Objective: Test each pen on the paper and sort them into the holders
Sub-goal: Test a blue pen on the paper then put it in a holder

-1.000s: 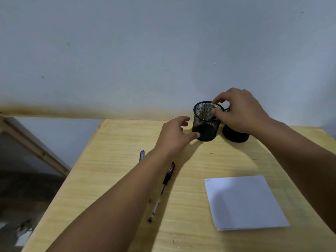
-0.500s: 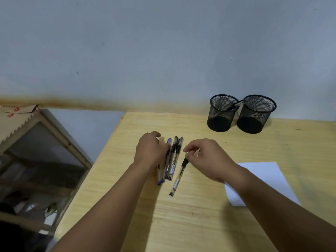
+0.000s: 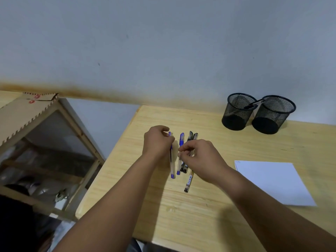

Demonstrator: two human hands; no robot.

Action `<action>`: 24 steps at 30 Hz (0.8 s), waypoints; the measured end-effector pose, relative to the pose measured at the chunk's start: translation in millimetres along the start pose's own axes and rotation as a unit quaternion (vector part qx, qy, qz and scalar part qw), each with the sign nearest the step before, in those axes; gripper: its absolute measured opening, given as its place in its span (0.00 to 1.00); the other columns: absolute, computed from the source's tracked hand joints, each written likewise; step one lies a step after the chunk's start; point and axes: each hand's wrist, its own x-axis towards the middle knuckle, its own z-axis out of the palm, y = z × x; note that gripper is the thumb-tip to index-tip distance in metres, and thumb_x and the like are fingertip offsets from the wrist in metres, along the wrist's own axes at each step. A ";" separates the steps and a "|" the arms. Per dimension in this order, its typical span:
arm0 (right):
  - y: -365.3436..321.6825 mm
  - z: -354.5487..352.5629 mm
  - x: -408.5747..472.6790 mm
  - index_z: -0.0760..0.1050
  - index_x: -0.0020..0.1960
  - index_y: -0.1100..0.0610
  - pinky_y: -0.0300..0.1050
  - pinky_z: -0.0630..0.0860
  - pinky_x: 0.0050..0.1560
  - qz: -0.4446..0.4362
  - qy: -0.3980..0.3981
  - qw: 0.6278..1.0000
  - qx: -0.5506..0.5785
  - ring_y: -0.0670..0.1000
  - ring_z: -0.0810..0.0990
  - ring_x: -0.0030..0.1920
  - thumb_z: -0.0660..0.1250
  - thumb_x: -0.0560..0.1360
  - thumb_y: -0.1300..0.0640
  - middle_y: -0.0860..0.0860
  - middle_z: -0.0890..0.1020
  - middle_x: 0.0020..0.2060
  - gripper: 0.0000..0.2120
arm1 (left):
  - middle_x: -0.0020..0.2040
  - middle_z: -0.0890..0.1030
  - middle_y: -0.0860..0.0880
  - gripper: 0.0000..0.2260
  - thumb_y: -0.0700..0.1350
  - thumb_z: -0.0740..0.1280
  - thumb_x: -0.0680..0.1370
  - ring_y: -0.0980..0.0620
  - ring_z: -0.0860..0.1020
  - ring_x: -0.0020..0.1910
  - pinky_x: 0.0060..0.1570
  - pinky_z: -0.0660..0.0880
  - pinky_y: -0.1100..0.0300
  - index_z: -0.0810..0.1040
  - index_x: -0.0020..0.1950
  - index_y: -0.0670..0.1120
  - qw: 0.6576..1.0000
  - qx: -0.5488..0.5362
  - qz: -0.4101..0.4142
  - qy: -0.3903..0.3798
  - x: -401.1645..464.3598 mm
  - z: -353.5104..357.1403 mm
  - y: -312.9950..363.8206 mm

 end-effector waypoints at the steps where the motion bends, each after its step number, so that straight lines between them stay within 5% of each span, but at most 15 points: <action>1: -1.7 0.9 -0.5 0.83 0.47 0.46 0.45 0.80 0.44 0.004 0.004 1.000 0.014 0.43 0.81 0.39 0.68 0.72 0.51 0.42 0.84 0.40 0.06 | 0.46 0.82 0.51 0.16 0.42 0.72 0.73 0.54 0.80 0.44 0.44 0.75 0.62 0.80 0.61 0.46 1.000 -0.028 -0.003 0.002 -1.4 -1.8 0.3; 5: -8.6 0.3 -4.6 0.82 0.47 0.47 0.46 0.81 0.45 0.026 0.018 0.993 0.112 0.43 0.83 0.39 0.73 0.69 0.47 0.46 0.85 0.35 0.08 | 0.44 0.83 0.49 0.19 0.43 0.73 0.72 0.47 0.83 0.45 0.52 0.81 0.47 0.79 0.62 0.47 0.987 -0.158 -0.018 -0.013 -10.9 -7.6 3.7; 13: -4.9 -24.8 -26.5 0.83 0.45 0.49 0.49 0.79 0.46 0.041 0.014 0.977 0.209 0.51 0.83 0.36 0.76 0.69 0.54 0.59 0.84 0.35 0.05 | 0.40 0.79 0.45 0.10 0.35 0.71 0.76 0.48 0.84 0.42 0.47 0.82 0.55 0.80 0.57 0.41 0.943 -0.321 -0.024 -0.088 -37.8 -9.9 21.0; 16: 8.2 -44.4 -39.5 0.82 0.44 0.50 0.50 0.75 0.37 0.037 0.009 0.981 0.191 0.52 0.77 0.32 0.75 0.70 0.57 0.51 0.83 0.33 0.05 | 0.41 0.81 0.45 0.10 0.34 0.72 0.74 0.48 0.84 0.43 0.47 0.81 0.57 0.79 0.55 0.40 0.932 -0.333 -0.028 -0.141 -46.4 -7.1 26.0; 24: 41.8 -91.3 -61.3 0.81 0.46 0.49 0.39 0.69 0.34 0.004 0.016 0.994 0.106 0.41 0.71 0.26 0.70 0.75 0.56 0.37 0.77 0.28 0.02 | 0.39 0.82 0.45 0.10 0.31 0.72 0.74 0.48 0.84 0.43 0.47 0.81 0.58 0.77 0.53 0.38 0.897 -0.380 -0.032 -0.222 -77.8 28.0 48.4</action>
